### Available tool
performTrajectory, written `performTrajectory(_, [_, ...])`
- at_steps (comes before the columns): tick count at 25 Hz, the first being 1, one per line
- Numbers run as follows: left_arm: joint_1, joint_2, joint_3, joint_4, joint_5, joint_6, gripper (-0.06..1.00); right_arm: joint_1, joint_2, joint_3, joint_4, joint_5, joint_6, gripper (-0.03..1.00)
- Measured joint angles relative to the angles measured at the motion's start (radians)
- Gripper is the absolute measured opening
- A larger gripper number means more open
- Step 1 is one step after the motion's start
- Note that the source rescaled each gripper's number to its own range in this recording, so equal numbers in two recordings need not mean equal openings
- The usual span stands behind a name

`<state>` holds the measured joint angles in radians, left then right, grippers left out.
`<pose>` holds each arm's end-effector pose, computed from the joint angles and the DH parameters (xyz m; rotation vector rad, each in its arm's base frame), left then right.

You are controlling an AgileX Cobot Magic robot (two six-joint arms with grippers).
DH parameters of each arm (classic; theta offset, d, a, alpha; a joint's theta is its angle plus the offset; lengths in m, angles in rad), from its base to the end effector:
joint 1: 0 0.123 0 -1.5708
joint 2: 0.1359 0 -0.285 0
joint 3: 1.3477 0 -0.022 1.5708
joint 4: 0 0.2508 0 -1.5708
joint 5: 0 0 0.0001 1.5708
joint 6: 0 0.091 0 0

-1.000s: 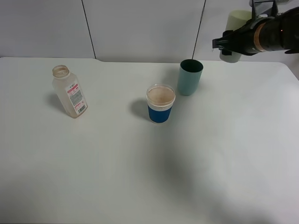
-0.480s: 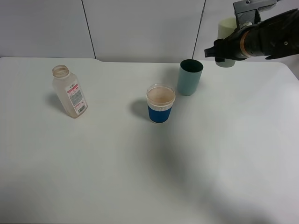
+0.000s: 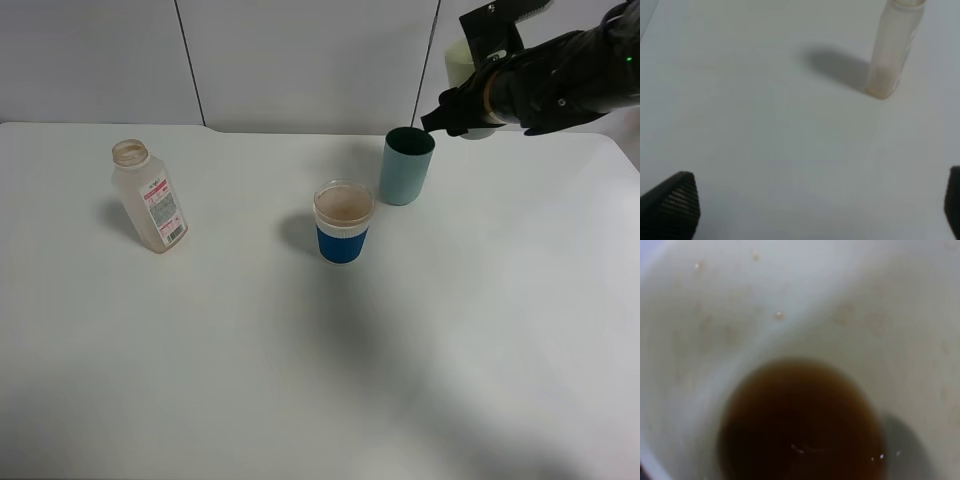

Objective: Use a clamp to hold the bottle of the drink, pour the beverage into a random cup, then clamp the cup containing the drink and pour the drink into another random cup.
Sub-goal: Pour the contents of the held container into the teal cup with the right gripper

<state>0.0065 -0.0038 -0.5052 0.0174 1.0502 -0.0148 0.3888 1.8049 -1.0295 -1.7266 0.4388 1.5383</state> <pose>-0.0056 0.0013 0.2796 -0.0223 2.0246 0.0155 0.3645 0.1079 0.1988 -0.3906 2.1084 -0.3652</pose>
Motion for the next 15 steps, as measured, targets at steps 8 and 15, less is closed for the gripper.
performTrajectory(8, [0.000, 0.000, 0.000, 0.000, 0.000, 0.000, 0.99, 0.032, 0.058, -0.040, 0.001, 0.107, -0.110, 0.02])
performTrajectory(15, [0.000, 0.000, 0.000, 0.000, 0.000, 0.000, 0.99, 0.047, 0.083, -0.054, 0.001, 0.143, -0.222, 0.02])
